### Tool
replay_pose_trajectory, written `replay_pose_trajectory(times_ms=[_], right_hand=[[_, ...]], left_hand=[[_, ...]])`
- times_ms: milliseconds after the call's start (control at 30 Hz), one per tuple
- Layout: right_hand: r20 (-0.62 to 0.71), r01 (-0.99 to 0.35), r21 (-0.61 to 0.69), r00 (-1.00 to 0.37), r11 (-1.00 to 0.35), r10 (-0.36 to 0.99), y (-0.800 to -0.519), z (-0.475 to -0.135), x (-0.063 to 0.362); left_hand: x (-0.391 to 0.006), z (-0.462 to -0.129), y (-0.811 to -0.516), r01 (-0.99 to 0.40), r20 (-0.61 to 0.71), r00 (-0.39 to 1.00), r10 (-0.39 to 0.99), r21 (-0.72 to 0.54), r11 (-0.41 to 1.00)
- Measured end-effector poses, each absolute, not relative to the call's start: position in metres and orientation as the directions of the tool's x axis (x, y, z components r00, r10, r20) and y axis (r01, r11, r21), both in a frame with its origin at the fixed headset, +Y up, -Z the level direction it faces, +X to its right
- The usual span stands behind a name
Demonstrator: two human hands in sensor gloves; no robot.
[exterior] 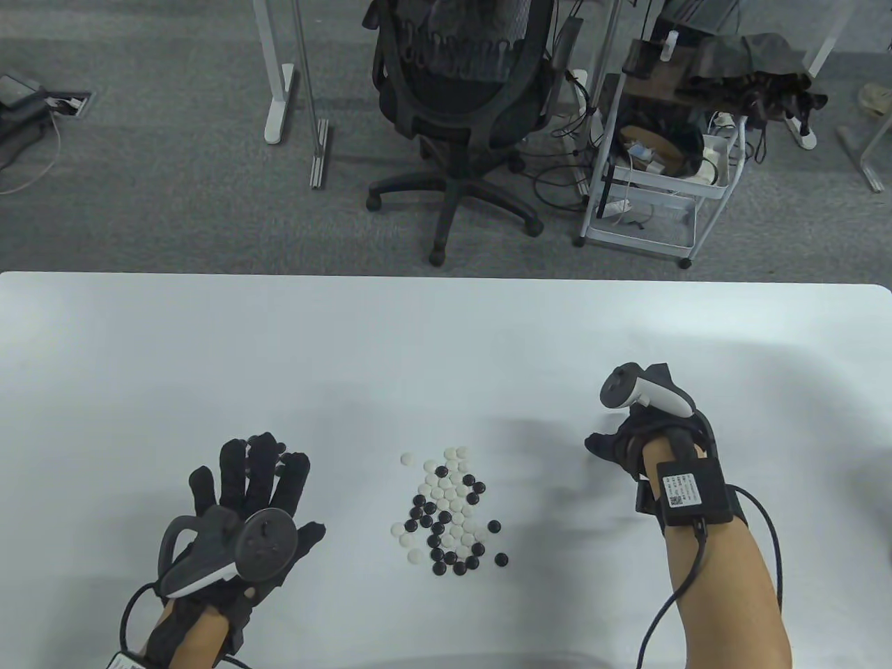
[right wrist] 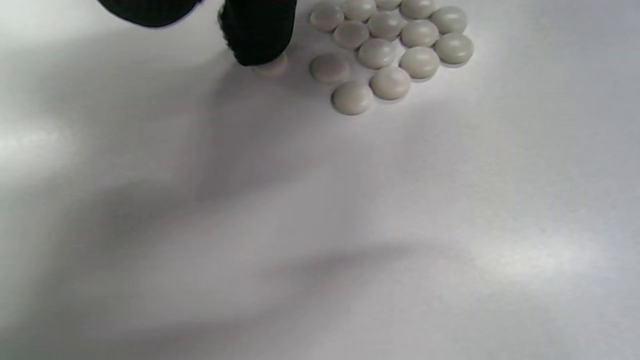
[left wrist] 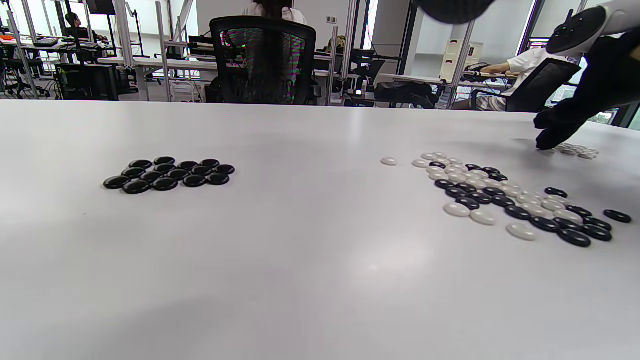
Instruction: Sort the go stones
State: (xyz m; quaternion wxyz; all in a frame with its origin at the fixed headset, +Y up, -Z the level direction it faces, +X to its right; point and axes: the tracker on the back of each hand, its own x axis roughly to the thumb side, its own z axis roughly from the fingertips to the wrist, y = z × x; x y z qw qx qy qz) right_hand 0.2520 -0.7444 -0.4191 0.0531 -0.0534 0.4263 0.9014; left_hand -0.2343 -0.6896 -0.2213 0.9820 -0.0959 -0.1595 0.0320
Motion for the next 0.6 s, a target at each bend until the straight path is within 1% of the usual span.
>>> replay_pose_trajectory(times_ms=[233,333,433,500,600], right_hand=[[-0.202,-0.175,0.747,-0.979,-0.641,0.032,-0.744,-0.419,0.266],[-0.200,-0.179,0.742,-0.979,-0.646,0.041,-0.741,-0.420,0.265],[-0.144,-0.160,0.731,-0.986,-0.663,0.079,-0.732,-0.420,0.251],[-0.095,-0.171,0.730,-0.984,-0.662,0.149,-0.725,-0.418,0.233],[0.002,-0.173,0.743,-0.966,-0.647,0.260,-0.715,-0.414,0.196]], left_hand=[[-0.234,-0.222,-0.690,-0.035,0.305,0.947,0.097,-0.205,0.978],[-0.234,-0.222,-0.689,-0.036,0.305,0.947,0.098,-0.203,0.978],[-0.235,-0.222,-0.689,-0.037,0.305,0.947,0.099,-0.202,0.979],[-0.235,-0.222,-0.689,-0.037,0.305,0.947,0.098,-0.202,0.979],[-0.234,-0.222,-0.690,-0.033,0.304,0.948,0.096,-0.206,0.978]])
